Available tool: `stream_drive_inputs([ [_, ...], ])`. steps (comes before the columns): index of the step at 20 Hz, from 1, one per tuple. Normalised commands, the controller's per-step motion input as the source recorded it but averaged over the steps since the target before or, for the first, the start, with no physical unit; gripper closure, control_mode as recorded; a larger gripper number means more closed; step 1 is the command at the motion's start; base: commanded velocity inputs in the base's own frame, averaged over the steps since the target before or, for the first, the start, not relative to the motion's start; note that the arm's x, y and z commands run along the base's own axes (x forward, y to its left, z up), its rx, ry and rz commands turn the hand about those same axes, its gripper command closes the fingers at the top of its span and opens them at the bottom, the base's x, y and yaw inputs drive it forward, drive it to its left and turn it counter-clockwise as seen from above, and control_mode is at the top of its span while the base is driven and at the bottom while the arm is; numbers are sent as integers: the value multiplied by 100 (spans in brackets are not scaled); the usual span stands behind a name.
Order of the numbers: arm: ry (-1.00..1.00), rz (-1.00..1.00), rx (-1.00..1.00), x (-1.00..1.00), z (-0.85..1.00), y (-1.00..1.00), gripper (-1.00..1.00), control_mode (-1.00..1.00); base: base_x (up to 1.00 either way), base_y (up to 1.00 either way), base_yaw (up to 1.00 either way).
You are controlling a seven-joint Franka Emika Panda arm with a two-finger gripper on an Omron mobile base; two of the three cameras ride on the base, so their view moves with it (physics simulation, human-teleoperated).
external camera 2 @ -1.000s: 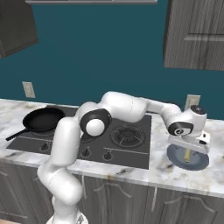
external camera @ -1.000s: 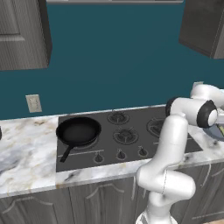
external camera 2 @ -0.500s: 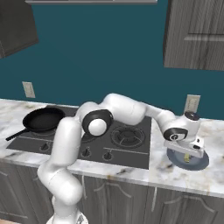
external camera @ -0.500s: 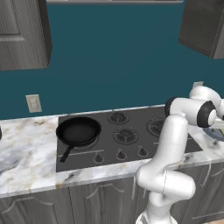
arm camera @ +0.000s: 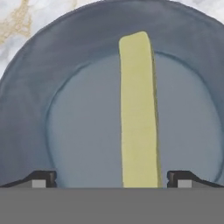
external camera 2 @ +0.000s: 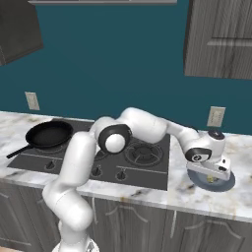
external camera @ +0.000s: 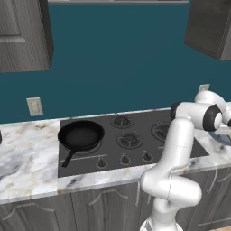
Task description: Pick up the butter stick and place it in the pan. Then turn on the burner for the pan.
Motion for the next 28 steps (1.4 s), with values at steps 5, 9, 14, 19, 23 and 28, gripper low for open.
stream_drive_inputs([
  [5,0,0,0,17,-28,0,-100,-100,0,0,0],
  [9,0,2,0,15,-38,0,100,-100,0,0,0],
  [14,0,0,0,0,-12,3,100,-100,0,0,0],
  [19,0,0,0,0,-11,16,100,-100,0,0,0],
  [23,-6,0,-3,-18,7,33,100,-100,0,0,0],
  [28,-9,0,-6,-36,32,62,100,-100,0,0,0],
])
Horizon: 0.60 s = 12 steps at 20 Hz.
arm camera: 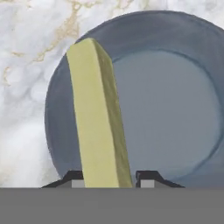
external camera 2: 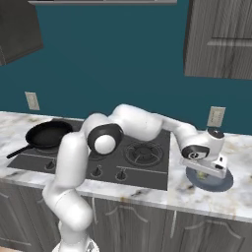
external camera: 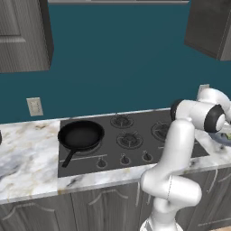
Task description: Pick up the butter stick and place it in the pan. Then turn on the burner for the pan.
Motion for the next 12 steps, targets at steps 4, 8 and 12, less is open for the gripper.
stream_drive_inputs([
  [4,-4,1,-4,-19,36,85,100,-100,0,0,0],
  [8,0,1,-2,-6,32,93,100,-100,0,0,0],
  [12,0,1,-1,-1,32,97,100,-100,0,0,0],
])
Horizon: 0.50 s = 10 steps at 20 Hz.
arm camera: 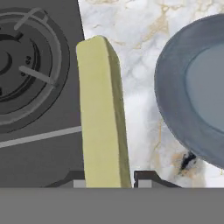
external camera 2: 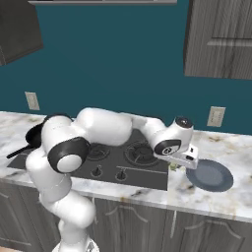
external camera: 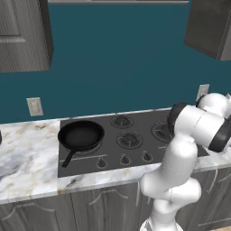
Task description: Pick up the butter stick and place it in the pan. Then turn on the burner for the pan.
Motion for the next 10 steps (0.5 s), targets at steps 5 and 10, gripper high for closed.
stream_drive_inputs([
  [5,0,0,0,0,30,100,100,-100,0,0,0],
  [10,0,1,0,0,26,100,100,-100,0,0,0],
])
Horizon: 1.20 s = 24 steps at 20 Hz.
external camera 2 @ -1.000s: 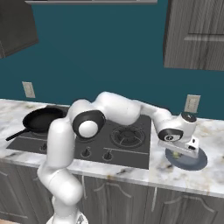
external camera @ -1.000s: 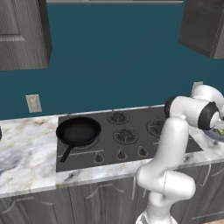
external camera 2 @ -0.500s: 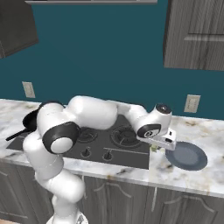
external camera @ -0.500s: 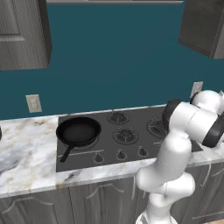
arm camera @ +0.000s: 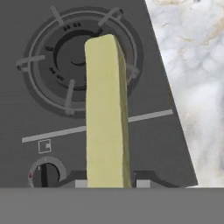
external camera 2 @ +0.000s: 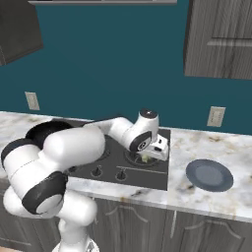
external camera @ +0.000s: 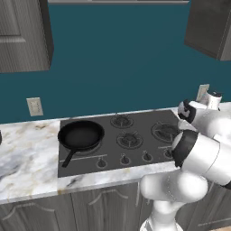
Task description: Pick up the butter stick and place it in the pan. Then turn on the burner for the pan.
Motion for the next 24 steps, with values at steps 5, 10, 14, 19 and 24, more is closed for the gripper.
stream_drive_inputs([
  [5,1,5,0,0,27,100,100,-100,0,0,0],
  [10,2,9,-1,0,22,100,100,-100,0,0,0],
  [14,6,11,-2,6,20,100,100,-100,0,0,0],
  [19,7,12,0,17,25,100,100,-100,0,0,0],
  [24,8,12,0,22,23,100,100,-100,0,0,0],
])
